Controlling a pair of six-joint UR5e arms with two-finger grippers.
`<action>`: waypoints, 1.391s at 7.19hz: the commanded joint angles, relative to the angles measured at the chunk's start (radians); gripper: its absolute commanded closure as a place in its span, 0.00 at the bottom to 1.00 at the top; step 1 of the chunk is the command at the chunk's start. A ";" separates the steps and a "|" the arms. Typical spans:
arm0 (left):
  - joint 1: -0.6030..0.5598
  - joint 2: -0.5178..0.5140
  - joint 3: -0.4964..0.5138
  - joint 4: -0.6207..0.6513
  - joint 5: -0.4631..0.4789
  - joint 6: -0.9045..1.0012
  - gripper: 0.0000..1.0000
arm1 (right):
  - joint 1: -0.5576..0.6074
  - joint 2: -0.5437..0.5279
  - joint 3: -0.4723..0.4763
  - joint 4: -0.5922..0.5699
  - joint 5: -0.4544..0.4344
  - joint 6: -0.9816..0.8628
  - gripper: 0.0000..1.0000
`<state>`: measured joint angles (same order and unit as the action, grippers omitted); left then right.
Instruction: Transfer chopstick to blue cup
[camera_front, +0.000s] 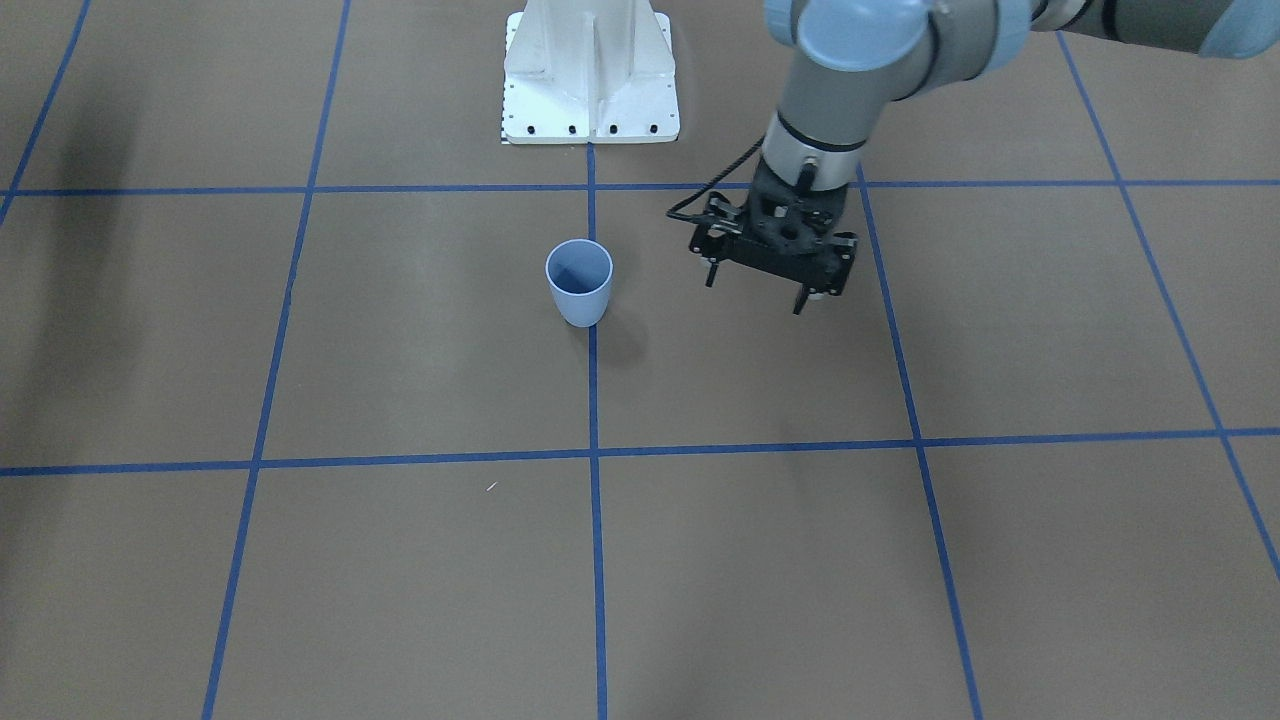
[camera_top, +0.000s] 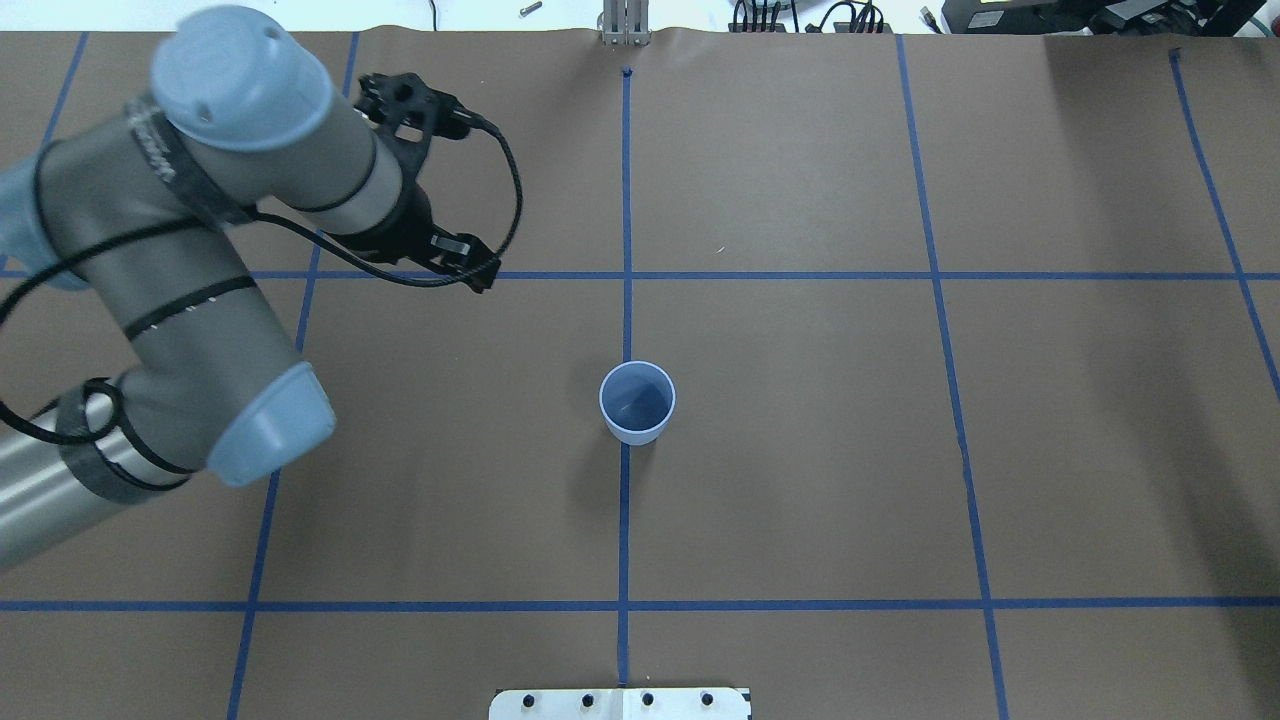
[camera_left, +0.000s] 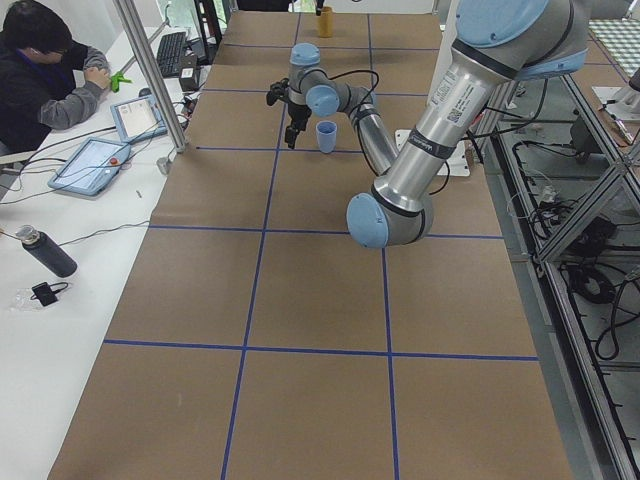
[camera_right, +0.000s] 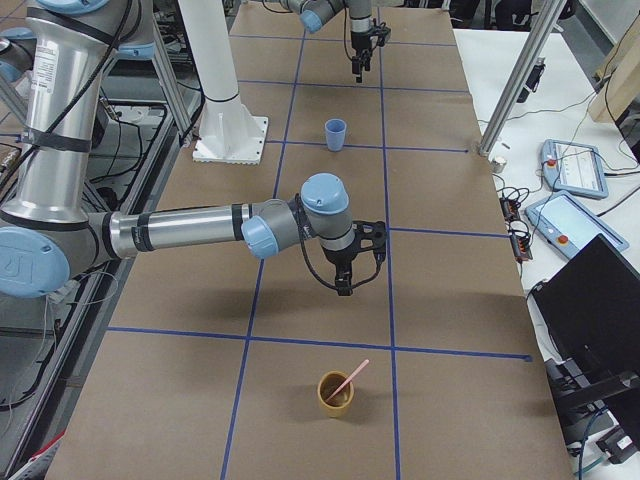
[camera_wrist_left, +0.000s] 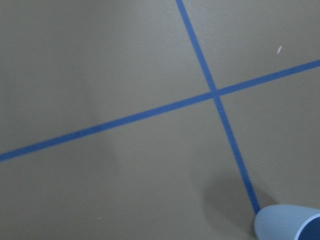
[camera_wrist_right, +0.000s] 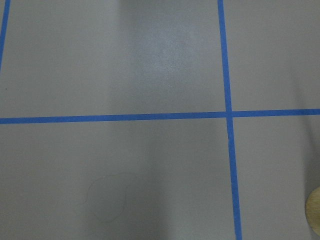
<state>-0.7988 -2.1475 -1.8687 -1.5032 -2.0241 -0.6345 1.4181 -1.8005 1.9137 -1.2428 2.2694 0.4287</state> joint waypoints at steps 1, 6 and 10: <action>-0.252 0.153 0.000 0.006 -0.127 0.398 0.01 | 0.103 -0.039 -0.033 -0.006 0.012 -0.182 0.00; -0.637 0.328 0.207 -0.057 -0.208 1.038 0.01 | 0.286 -0.007 -0.238 0.000 0.006 -0.614 0.00; -0.637 0.434 0.203 -0.172 -0.231 1.041 0.01 | 0.285 0.124 -0.532 0.272 0.019 -0.542 0.21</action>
<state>-1.4350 -1.7385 -1.6623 -1.6503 -2.2451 0.4068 1.7036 -1.6930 1.4117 -0.9965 2.2856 -0.1384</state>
